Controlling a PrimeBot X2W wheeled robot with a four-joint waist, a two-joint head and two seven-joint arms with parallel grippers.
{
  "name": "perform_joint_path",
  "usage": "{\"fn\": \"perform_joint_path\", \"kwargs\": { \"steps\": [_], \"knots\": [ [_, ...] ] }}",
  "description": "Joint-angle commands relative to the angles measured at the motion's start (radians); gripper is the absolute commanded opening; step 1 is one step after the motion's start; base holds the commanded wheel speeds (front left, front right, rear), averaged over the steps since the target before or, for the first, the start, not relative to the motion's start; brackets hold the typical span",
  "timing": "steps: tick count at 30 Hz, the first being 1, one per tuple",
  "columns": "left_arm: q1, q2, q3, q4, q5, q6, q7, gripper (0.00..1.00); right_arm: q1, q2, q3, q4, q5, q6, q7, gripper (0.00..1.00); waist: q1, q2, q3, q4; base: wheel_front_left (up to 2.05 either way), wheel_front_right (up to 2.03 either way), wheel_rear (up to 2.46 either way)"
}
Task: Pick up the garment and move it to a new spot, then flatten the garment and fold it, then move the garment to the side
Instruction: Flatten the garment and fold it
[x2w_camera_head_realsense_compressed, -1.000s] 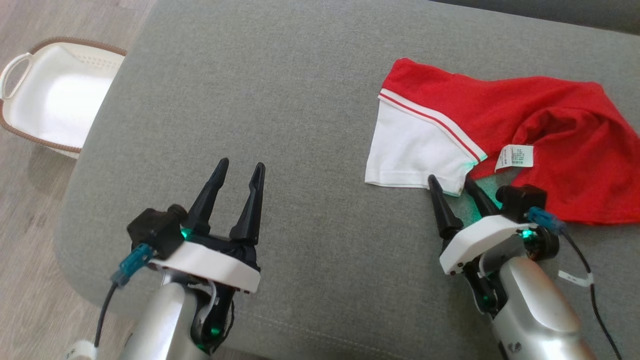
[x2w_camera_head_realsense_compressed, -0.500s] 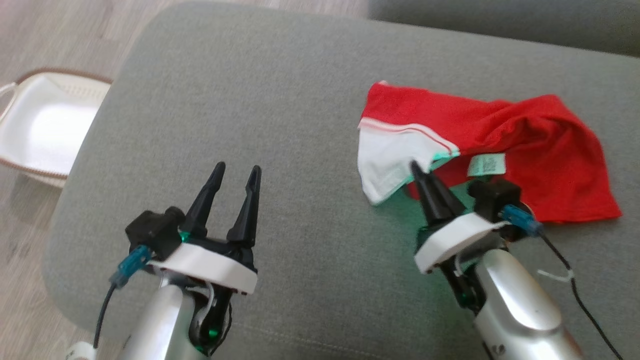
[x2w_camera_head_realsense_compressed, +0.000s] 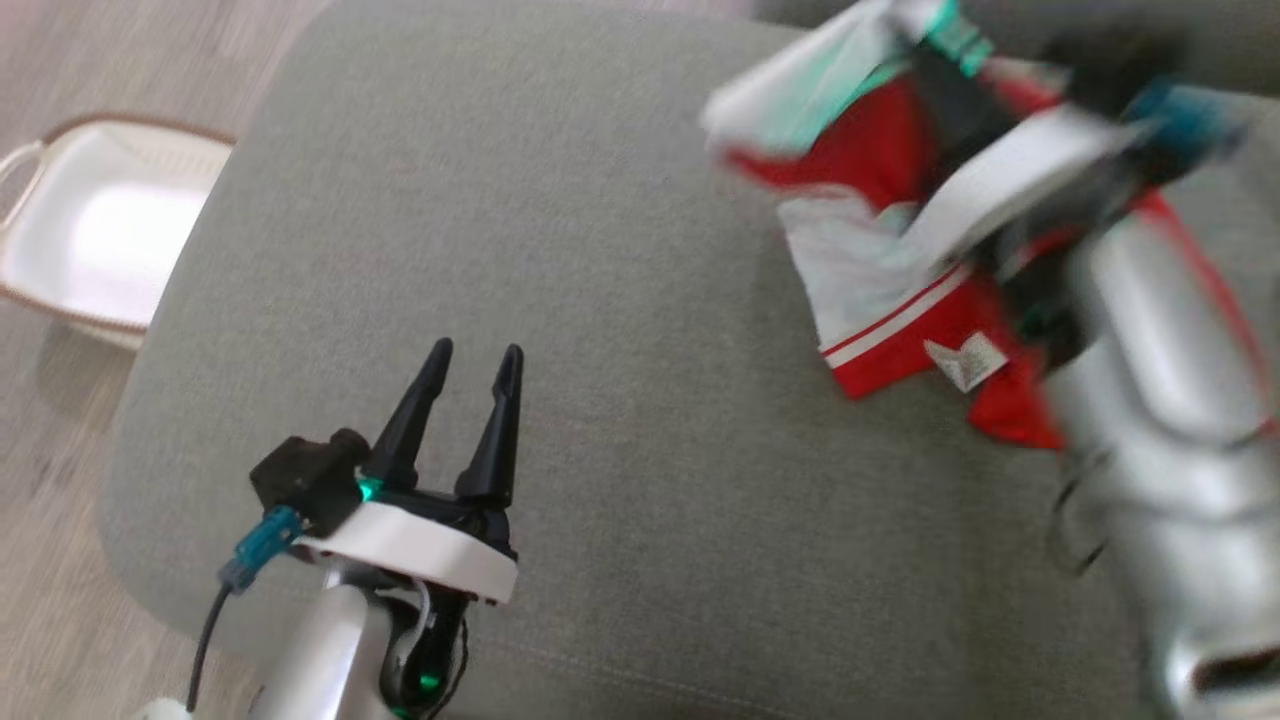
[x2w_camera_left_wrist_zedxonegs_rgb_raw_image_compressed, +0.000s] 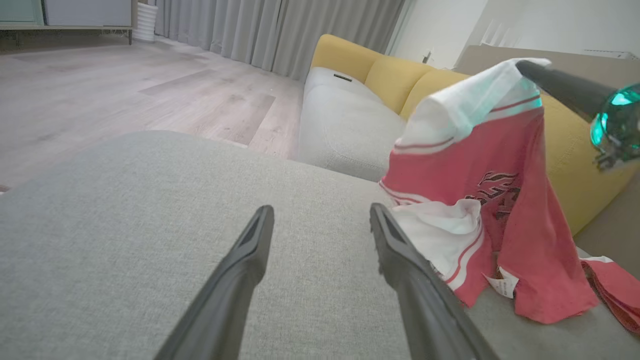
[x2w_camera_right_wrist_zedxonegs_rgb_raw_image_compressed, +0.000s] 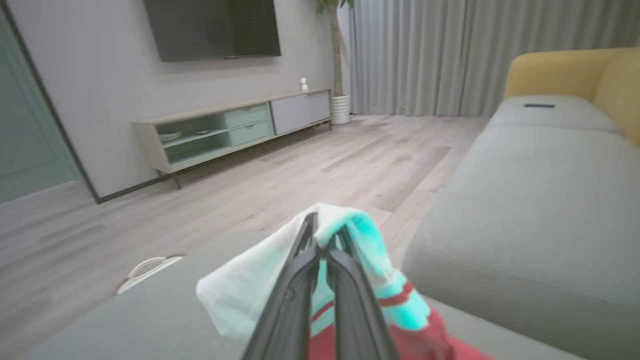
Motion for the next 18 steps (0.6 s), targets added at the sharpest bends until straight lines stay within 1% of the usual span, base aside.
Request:
{"fn": "perform_joint_path", "kwargs": {
  "steps": [1,2,3,5,6,7,8,9,11,13,15,16,18],
  "knots": [
    [-0.050,0.003,0.017,-0.034,-0.011,-0.006,-0.005,1.00,-0.099,-0.031,-0.040,0.009,-0.004,-0.001,0.038,0.00,0.0000,0.0000,0.043,0.034,0.00,0.00,0.00],
    [-0.055,0.003,0.012,-0.035,-0.017,-0.006,-0.005,1.00,-0.134,-0.047,-0.075,0.039,-0.001,-0.001,0.056,0.00,0.0000,0.0000,0.054,0.044,0.00,0.00,0.00],
    [-0.055,0.003,0.012,-0.035,-0.017,-0.006,-0.005,1.00,-0.134,-0.047,-0.075,0.039,-0.001,-0.001,0.056,0.00,0.0000,0.0000,0.054,0.044,0.00,0.00,0.00],
    [-0.067,0.003,0.003,-0.037,-0.027,-0.006,-0.005,1.00,-0.205,-0.088,-0.123,0.105,-0.017,-0.001,0.083,0.00,0.0000,0.0000,0.079,0.065,0.00,0.00,0.00],
    [-0.073,0.003,-0.001,-0.037,-0.032,-0.006,-0.005,1.00,-0.237,-0.096,-0.164,0.150,-0.007,-0.001,0.100,0.00,0.0000,0.0000,0.090,0.074,0.00,0.00,0.00],
    [-0.084,0.003,-0.009,-0.036,-0.038,-0.006,-0.005,1.00,-0.307,-0.123,-0.226,0.251,-0.017,-0.001,0.139,0.04,0.0000,0.0000,0.113,0.088,0.00,0.00,0.00],
    [-0.089,0.003,-0.012,-0.035,-0.040,-0.006,-0.005,1.00,-0.343,-0.148,-0.253,0.308,-0.052,-0.001,0.150,0.95,0.0000,0.0000,0.122,0.093,0.00,0.00,0.00],
    [-0.094,0.003,-0.013,-0.035,-0.042,-0.006,-0.005,1.00,-0.380,-0.172,-0.275,0.362,-0.098,-0.001,0.154,1.00,0.0000,0.0000,0.130,0.096,0.00,0.00,0.00],
    [-0.104,0.003,-0.015,-0.036,-0.046,-0.006,-0.005,1.00,-0.451,-0.217,-0.323,0.455,-0.207,-0.001,0.135,1.00,0.0000,0.0000,0.145,0.099,0.00,0.00,0.00],
    [-0.113,0.003,-0.012,-0.034,-0.052,-0.006,-0.005,1.00,-0.505,-0.231,-0.395,0.527,-0.298,-0.001,0.099,1.00,0.0000,0.0000,0.150,0.096,0.00,0.00,0.00],
    [-0.119,0.003,-0.006,-0.035,-0.056,-0.006,-0.005,1.00,-0.540,-0.201,-0.456,0.579,-0.346,-0.001,0.062,1.00,0.0000,0.0000,0.148,0.082,0.00,0.00,0.00],
    [-0.120,0.003,-0.002,-0.036,-0.056,-0.006,-0.005,1.00,-0.549,-0.184,-0.466,0.599,-0.365,-0.001,0.043,1.00,0.0000,0.0000,0.145,0.073,0.00,0.00,0.00],
    [-0.121,0.003,0.009,-0.037,-0.049,-0.006,-0.005,1.00,-0.553,-0.146,-0.448,0.626,-0.397,-0.001,0.007,1.00,0.0000,0.0000,0.135,0.047,0.00,0.00,0.00]
  ]
}}
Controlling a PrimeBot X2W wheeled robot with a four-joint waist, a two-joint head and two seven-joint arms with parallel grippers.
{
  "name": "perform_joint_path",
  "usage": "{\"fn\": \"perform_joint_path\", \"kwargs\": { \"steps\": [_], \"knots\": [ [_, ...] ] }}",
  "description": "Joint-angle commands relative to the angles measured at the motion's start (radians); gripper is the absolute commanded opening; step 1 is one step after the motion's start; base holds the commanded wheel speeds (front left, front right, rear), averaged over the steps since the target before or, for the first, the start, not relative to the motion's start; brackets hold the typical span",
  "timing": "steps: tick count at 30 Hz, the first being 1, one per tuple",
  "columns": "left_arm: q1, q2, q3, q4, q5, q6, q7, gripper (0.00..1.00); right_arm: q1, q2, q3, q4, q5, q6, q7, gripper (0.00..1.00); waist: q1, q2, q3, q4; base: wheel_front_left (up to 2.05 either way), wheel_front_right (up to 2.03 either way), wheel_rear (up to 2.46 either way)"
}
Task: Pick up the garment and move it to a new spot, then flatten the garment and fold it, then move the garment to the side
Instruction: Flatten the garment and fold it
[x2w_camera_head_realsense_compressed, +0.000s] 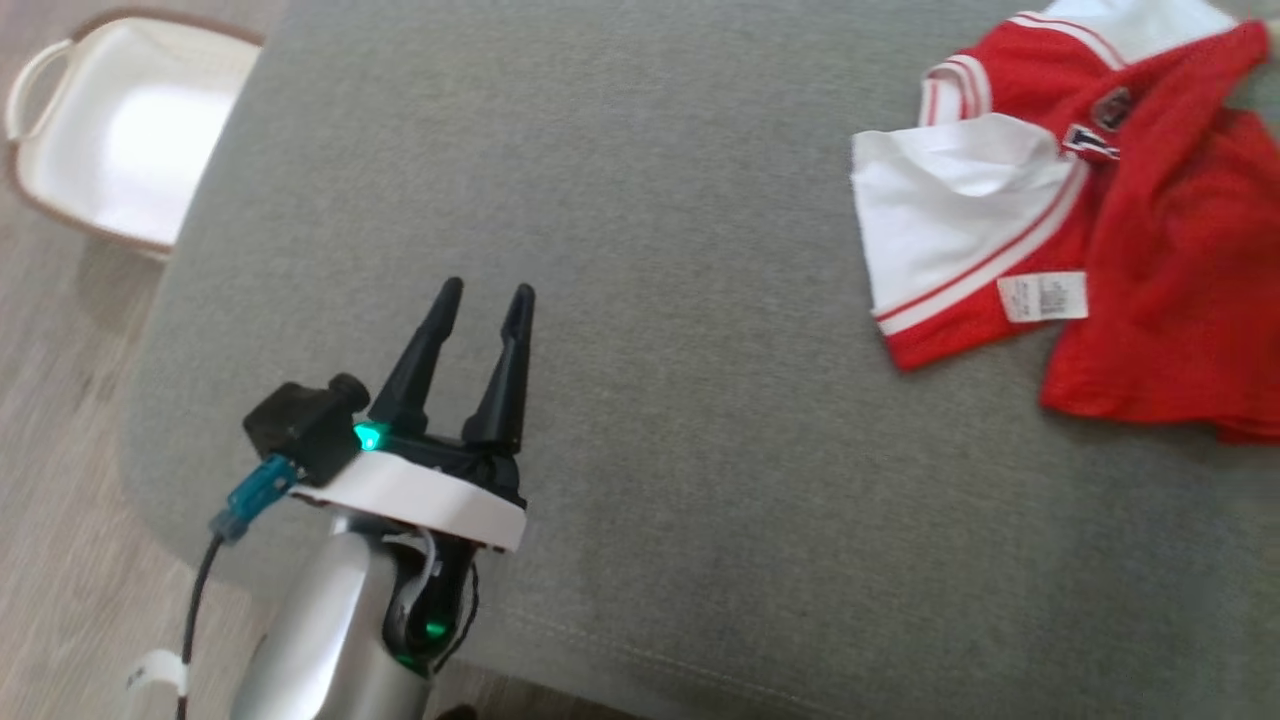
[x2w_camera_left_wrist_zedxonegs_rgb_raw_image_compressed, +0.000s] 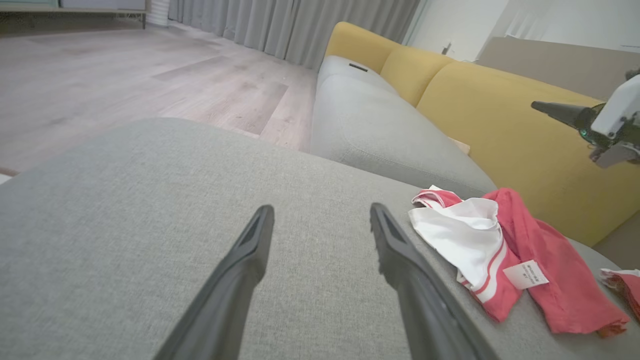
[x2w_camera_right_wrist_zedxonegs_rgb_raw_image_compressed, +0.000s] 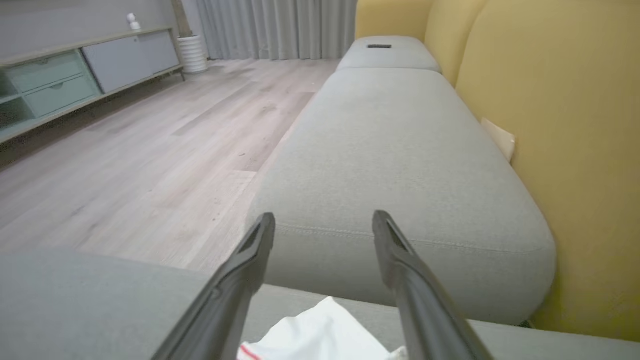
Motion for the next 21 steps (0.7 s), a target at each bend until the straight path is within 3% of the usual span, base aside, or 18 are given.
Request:
{"fn": "perform_joint_path", "kwargs": {
  "steps": [1,6,11,16,21],
  "knots": [
    [-0.034,0.009,0.041,-0.032,0.011,-0.006,-0.005,1.00,-0.022,0.043,0.027,-0.018,-0.005,-0.001,-0.030,1.00,-0.0001,0.0000,-0.017,-0.034,0.00,0.00,0.00],
    [-0.031,0.009,0.077,-0.037,0.040,-0.006,-0.005,1.00,0.015,0.116,0.135,-0.002,0.049,-0.001,-0.165,1.00,-0.0001,0.0000,-0.059,-0.124,0.00,0.00,0.00],
    [-0.022,0.009,0.104,-0.045,0.062,-0.006,-0.005,1.00,0.136,0.162,0.258,-0.072,0.167,-0.001,-0.289,1.00,-0.0001,0.0000,-0.103,-0.209,0.00,0.00,0.00],
    [0.005,0.009,0.110,-0.055,0.071,-0.006,-0.005,1.00,0.351,0.172,0.340,-0.251,0.273,-0.001,-0.350,1.00,-0.0001,0.0000,-0.142,-0.267,0.00,0.00,0.00],
    [0.036,0.009,0.116,-0.058,0.080,-0.006,-0.005,1.00,0.626,0.185,0.362,-0.468,0.277,-0.001,-0.369,1.00,-0.0001,0.0000,-0.165,-0.303,0.00,0.00,0.00]
  ]
}}
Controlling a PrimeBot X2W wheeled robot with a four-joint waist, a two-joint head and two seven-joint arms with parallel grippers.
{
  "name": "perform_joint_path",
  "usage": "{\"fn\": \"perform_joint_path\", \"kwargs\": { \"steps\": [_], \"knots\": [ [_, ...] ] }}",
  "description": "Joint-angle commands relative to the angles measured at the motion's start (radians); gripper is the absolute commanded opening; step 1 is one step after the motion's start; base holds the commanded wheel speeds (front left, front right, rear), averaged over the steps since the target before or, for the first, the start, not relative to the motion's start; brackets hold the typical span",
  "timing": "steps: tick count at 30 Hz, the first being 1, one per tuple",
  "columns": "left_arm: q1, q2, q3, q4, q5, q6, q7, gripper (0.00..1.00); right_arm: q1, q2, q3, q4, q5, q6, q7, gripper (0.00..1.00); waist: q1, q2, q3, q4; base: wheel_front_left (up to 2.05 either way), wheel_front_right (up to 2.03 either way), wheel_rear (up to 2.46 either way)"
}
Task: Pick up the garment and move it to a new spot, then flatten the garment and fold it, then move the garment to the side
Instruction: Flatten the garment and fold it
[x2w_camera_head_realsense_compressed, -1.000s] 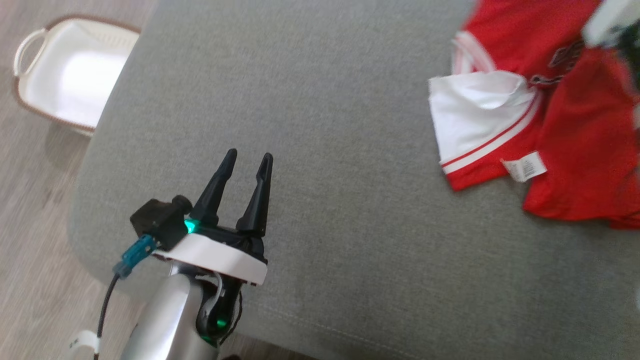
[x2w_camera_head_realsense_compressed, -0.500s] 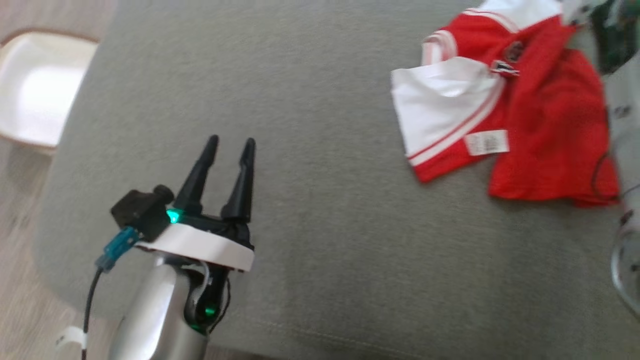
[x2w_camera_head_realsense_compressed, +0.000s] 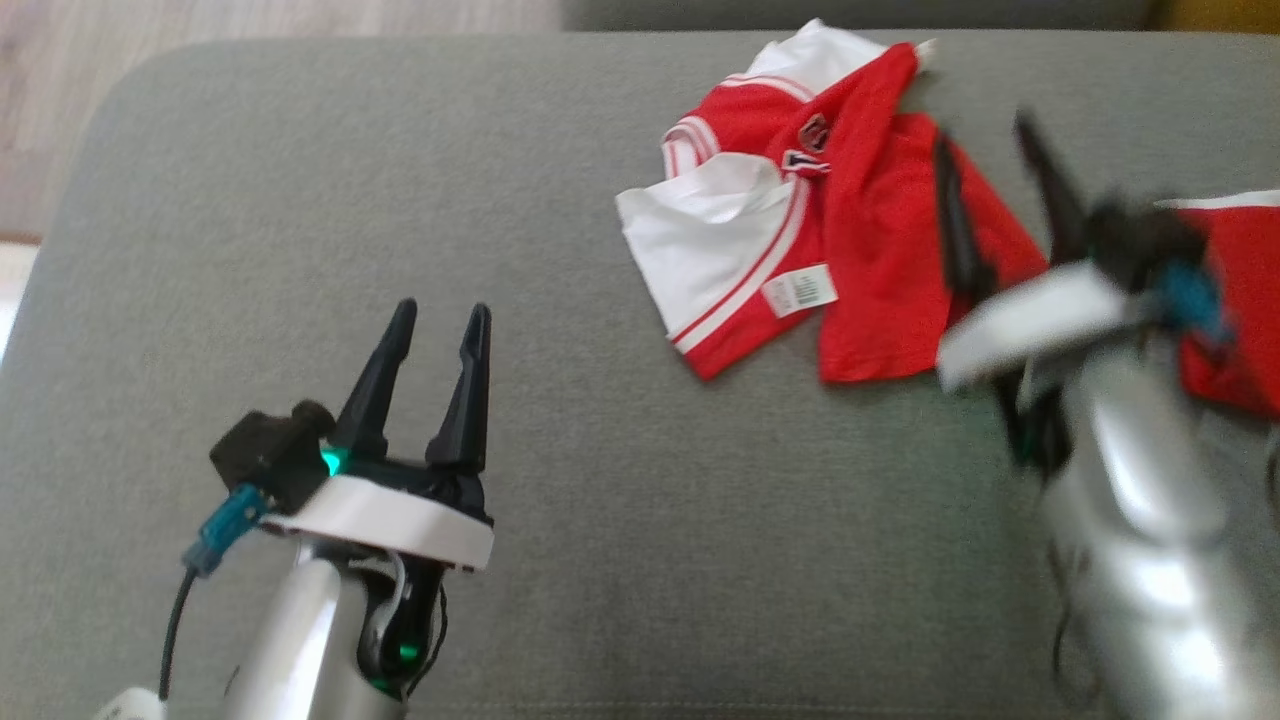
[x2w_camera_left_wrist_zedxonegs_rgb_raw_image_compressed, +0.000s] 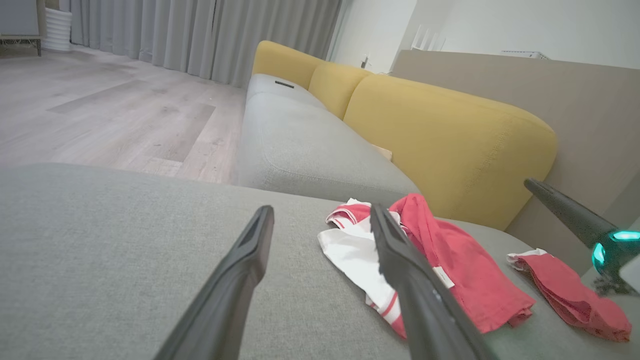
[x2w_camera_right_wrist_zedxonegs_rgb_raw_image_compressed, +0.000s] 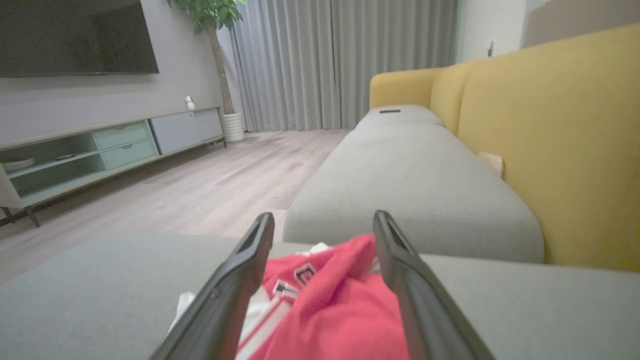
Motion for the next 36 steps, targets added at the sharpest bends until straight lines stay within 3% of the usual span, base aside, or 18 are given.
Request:
{"fn": "perform_joint_path", "kwargs": {
  "steps": [1,7,16,31,32,33,34,36],
  "knots": [
    [-0.013,0.009,0.038,-0.037,0.011,-0.006,-0.005,1.00,0.051,0.032,0.009,-0.073,0.000,-0.001,-0.012,1.00,0.0000,-0.0001,-0.020,-0.024,0.00,0.00,0.00],
    [0.000,0.009,0.027,-0.033,0.014,-0.006,-0.005,1.00,0.283,0.069,-0.029,-0.193,-0.018,-0.001,-0.015,1.00,0.0000,-0.0001,-0.025,-0.033,0.00,0.00,0.00],
    [-0.019,0.009,0.005,-0.029,0.005,-0.006,-0.005,1.00,0.319,0.076,0.013,-0.231,-0.069,-0.001,0.022,1.00,0.0000,-0.0001,0.008,-0.005,0.00,0.00,0.00],
    [-0.053,0.009,-0.016,-0.016,-0.016,-0.006,-0.005,1.00,0.222,0.076,0.019,0.029,-0.115,-0.001,0.127,1.00,0.0000,-0.0001,0.070,0.082,0.00,0.00,0.00],
    [-0.051,0.009,-0.014,-0.017,-0.017,-0.006,-0.005,1.00,0.215,0.076,0.023,0.046,-0.116,-0.001,0.130,0.86,0.0000,-0.0001,0.071,0.082,0.00,0.00,0.00],
    [-0.049,0.009,-0.010,-0.016,-0.017,-0.006,-0.005,1.00,0.207,0.076,0.027,0.058,-0.114,-0.001,0.129,0.46,0.0000,-0.0001,0.071,0.081,0.00,0.00,0.00],
    [-0.047,0.009,-0.006,-0.016,-0.016,-0.006,-0.005,1.00,0.198,0.076,0.030,0.066,-0.113,-0.001,0.124,0.00,0.0000,-0.0001,0.073,0.076,0.00,0.00,0.00],
    [-0.042,0.009,-0.001,-0.012,-0.012,-0.006,-0.005,1.00,0.182,0.076,0.028,0.077,-0.109,-0.001,0.108,0.00,0.0000,-0.0001,0.070,0.067,0.00,0.00,0.00]
  ]
}}
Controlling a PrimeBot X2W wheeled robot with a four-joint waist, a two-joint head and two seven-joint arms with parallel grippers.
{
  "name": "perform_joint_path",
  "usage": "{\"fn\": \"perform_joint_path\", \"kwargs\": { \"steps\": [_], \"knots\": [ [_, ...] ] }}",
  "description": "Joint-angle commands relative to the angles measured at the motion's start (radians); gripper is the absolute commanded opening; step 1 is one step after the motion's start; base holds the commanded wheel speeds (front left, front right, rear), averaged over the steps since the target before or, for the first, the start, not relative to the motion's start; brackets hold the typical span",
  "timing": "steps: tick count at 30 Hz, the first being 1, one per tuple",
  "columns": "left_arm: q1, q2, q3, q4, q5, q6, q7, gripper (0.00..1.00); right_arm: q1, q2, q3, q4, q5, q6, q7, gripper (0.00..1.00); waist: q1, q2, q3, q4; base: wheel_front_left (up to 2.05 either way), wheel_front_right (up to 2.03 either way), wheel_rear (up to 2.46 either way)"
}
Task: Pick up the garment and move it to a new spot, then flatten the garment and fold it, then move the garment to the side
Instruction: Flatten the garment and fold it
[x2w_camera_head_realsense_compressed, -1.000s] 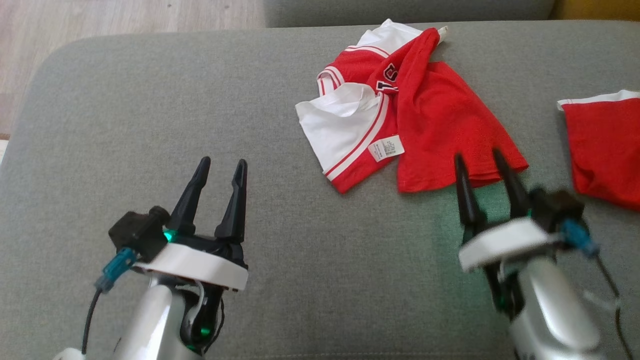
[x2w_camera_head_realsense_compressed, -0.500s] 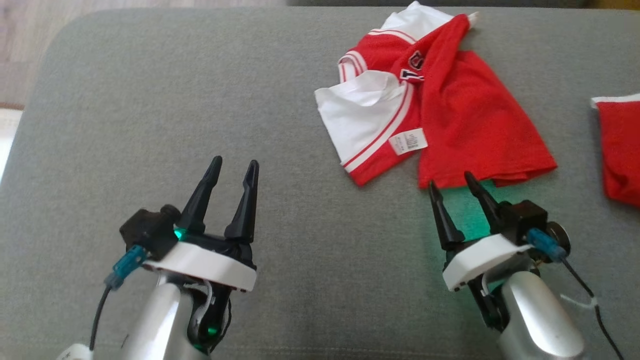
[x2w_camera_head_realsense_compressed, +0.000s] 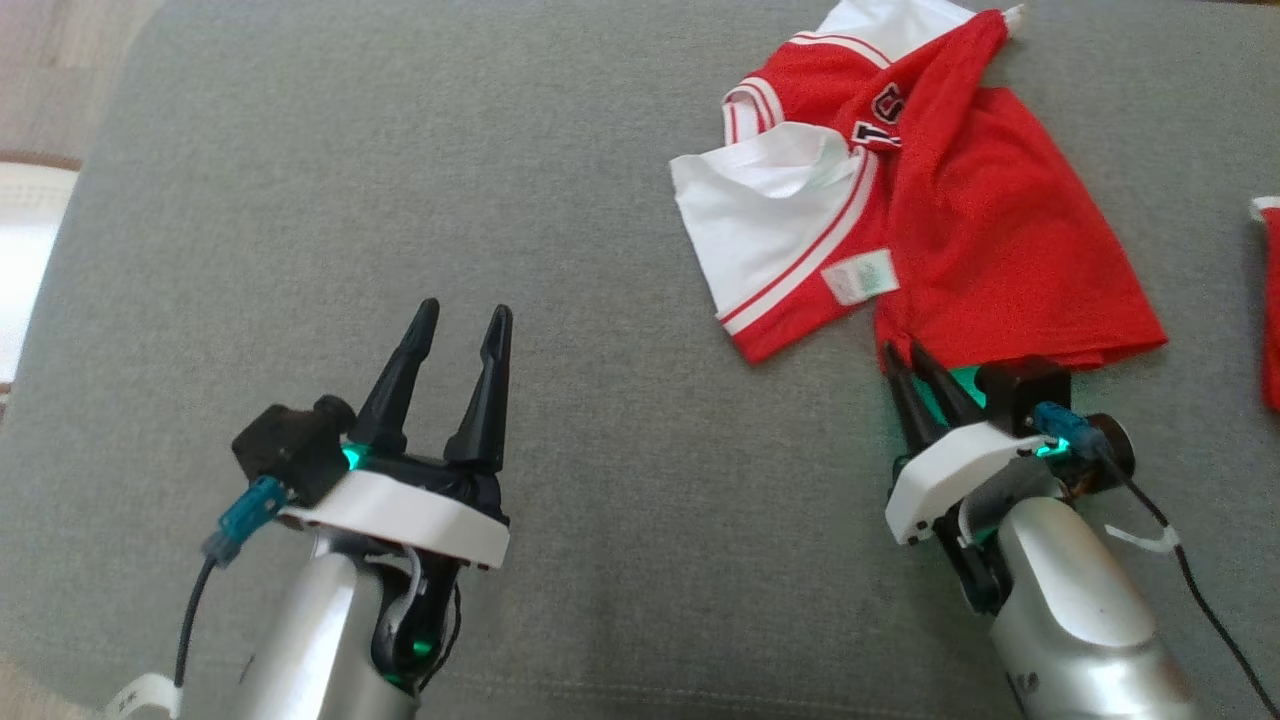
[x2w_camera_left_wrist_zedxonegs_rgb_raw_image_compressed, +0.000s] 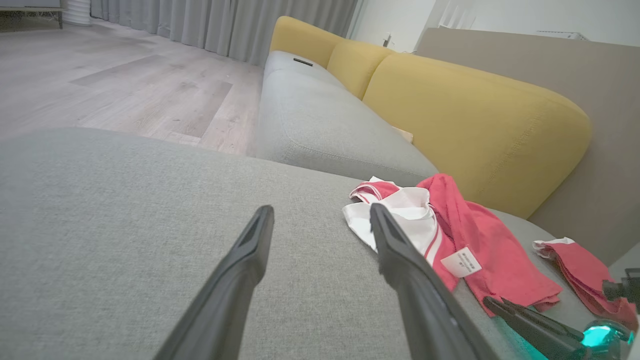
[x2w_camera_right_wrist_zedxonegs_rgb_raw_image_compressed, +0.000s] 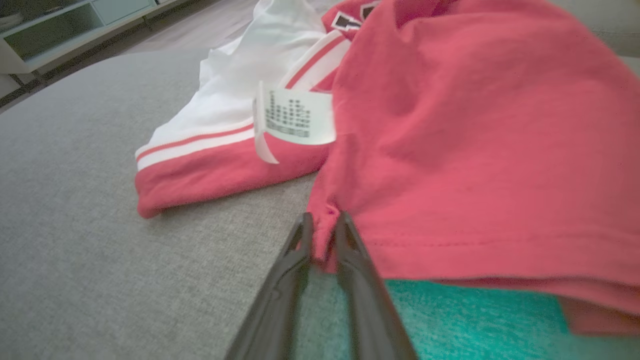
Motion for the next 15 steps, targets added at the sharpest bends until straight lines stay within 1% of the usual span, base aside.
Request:
{"fn": "perform_joint_path", "kwargs": {
  "steps": [1,5,8,12,15],
  "knots": [
    [-0.026,0.008,0.038,-0.026,0.004,-0.006,-0.005,1.00,-0.028,0.011,0.017,-0.010,0.004,-0.001,-0.030,0.00,0.0000,0.0000,-0.008,-0.019,0.00,0.00,0.00],
    [-0.029,0.008,0.041,-0.030,0.004,-0.006,-0.005,1.00,-0.064,0.010,-0.026,-0.055,-0.024,-0.001,-0.063,0.00,0.0000,0.0000,-0.017,-0.047,0.00,0.00,0.00],
    [-0.033,0.008,0.042,-0.036,0.005,-0.006,-0.005,1.00,-0.108,-0.015,-0.072,-0.130,-0.028,-0.001,-0.050,0.00,0.0000,0.0000,-0.017,-0.062,0.00,0.00,0.00],
    [-0.042,0.008,0.037,-0.043,0.004,-0.006,-0.005,1.00,-0.199,-0.097,-0.136,-0.244,0.005,-0.001,0.040,0.00,0.0000,0.0000,-0.003,-0.066,0.00,0.00,0.00],
    [-0.053,0.008,0.028,-0.047,0.000,-0.006,-0.005,1.00,-0.286,-0.183,-0.178,-0.291,0.018,-0.001,0.140,0.00,0.0000,0.0000,0.017,-0.057,0.00,0.00,0.00]
  ]
}}
